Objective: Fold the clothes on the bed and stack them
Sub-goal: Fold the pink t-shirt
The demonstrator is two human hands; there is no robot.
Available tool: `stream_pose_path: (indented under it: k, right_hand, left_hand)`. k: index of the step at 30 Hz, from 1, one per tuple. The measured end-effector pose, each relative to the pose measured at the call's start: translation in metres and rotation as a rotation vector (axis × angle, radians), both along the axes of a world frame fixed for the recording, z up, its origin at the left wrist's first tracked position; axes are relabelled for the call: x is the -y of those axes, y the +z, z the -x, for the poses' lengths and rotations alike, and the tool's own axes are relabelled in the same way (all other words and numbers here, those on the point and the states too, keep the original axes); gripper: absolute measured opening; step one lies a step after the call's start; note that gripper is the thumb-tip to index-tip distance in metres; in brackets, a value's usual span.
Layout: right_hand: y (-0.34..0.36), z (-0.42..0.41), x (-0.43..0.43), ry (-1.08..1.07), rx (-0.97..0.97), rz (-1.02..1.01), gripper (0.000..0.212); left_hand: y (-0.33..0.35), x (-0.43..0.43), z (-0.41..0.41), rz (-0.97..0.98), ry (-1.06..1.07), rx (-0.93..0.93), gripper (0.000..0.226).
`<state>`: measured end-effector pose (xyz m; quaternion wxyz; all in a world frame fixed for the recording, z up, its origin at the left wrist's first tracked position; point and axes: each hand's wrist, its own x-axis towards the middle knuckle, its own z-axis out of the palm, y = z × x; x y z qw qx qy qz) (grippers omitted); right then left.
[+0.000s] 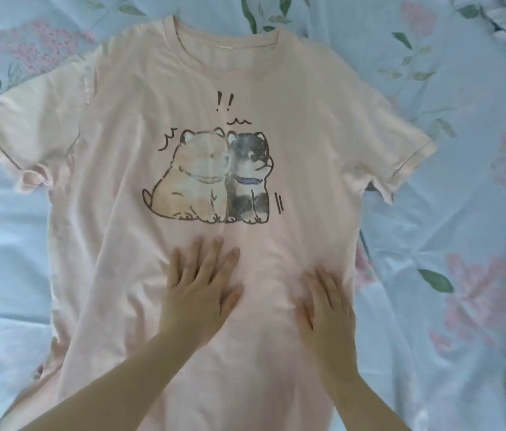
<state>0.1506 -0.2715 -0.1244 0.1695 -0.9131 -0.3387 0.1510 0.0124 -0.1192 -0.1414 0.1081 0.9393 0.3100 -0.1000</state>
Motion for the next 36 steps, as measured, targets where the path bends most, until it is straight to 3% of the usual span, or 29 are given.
stream_pose_path:
  k: [2, 4, 6, 11, 15, 19, 22, 25, 28, 30, 32, 36]
  right_hand:
    - [0.011, 0.014, 0.022, -0.222, -0.069, -0.014, 0.039]
    - [0.022, 0.023, 0.035, -0.564, -0.247, -0.034, 0.049]
    - [0.028, 0.026, 0.041, -0.770, -0.371, -0.070, 0.056]
    - [0.044, 0.022, 0.040, -0.814, -0.865, -0.156, 0.026]
    - [0.052, 0.019, 0.047, -0.851, -1.088, -0.269, 0.008]
    - [0.050, 0.021, 0.070, -0.828, -1.284, -0.329, 0.024]
    - [0.051, 0.020, 0.092, -0.714, -1.179, -0.149, 0.042]
    - [0.053, 0.025, 0.116, -0.624, -1.114, 0.035, 0.035]
    - [0.055, 0.036, 0.129, -0.611, -1.127, 0.043, 0.025]
    - [0.055, 0.038, 0.135, -0.650, -0.926, 0.060, 0.011]
    - [0.054, 0.038, 0.145, -0.659, -0.702, 0.169, 0.018]
    - [0.060, 0.044, 0.156, -0.741, -0.565, 0.398, 0.011]
  left_hand:
    - [0.004, 0.022, 0.013, 0.032, -0.008, -0.021, 0.059]
    - [0.008, 0.041, 0.024, 0.067, -0.001, -0.026, 0.059]
    - [0.011, 0.058, 0.033, 0.093, 0.002, -0.042, 0.059]
    - [0.012, 0.084, 0.048, 0.085, 0.023, -0.096, 0.060]
    - [0.012, 0.088, 0.051, 0.051, 0.036, -0.145, 0.060]
    - [0.015, 0.089, 0.053, 0.049, 0.020, -0.160, 0.063]
    - [0.015, 0.090, 0.056, 0.045, 0.013, -0.174, 0.064]
    - [0.019, 0.096, 0.057, 0.093, 0.071, -0.167, 0.070]
    - [0.020, 0.102, 0.055, 0.128, 0.101, -0.183, 0.070]
    - [0.022, 0.104, 0.055, 0.136, 0.105, -0.197, 0.072]
    - [0.021, 0.107, 0.056, 0.164, 0.119, -0.214, 0.076]
    - [0.030, 0.111, 0.057, 0.204, 0.122, -0.212, 0.076]
